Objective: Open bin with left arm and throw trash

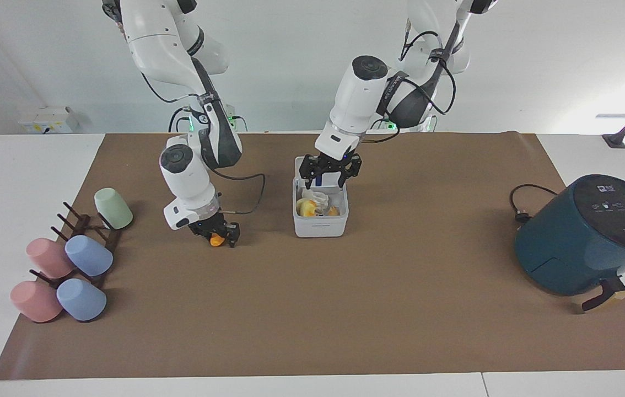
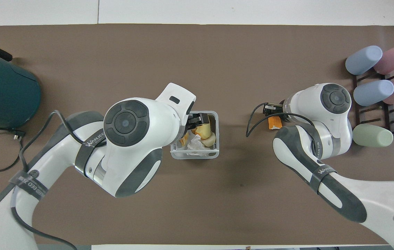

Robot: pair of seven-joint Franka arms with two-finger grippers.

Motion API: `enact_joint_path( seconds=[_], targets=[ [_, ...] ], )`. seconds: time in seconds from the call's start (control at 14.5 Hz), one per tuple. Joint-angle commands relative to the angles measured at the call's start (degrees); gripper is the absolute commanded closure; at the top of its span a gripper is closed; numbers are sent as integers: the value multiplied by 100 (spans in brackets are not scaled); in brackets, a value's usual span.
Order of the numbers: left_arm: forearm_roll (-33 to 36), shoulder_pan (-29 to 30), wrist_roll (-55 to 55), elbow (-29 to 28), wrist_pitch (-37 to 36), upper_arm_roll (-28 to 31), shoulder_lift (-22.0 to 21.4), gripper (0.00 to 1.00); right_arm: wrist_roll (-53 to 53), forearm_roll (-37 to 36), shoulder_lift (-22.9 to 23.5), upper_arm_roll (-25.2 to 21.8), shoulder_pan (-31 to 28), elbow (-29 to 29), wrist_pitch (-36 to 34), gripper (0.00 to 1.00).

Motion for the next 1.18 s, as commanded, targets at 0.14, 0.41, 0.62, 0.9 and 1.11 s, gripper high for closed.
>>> enact_joint_path(
  seconds=[0.14,0.41,0.62,0.9,1.11],
  targets=[
    [-72,-202,1285,-85,-1044,1169,-814,0,-33,18,32,119,-23,150,-411,100],
    [-72,-265,2174,-77,-1397,1909,-1034,0,-182,10,-56,320,-14,640,-1183,100],
    [-63,-335,2850,72,-1739,2524,-1096,0,-138,210,-100,541,56,1624,-2325,100],
    [-20,-186,3686,651,-2380,3088,-1166,0,605,1064,-162,716,214,2460,-2944,100],
    [94,69,4064,1134,-2933,3088,-1158,0,1774,1011,-109,1155,494,2471,-2061,100]
  ],
)
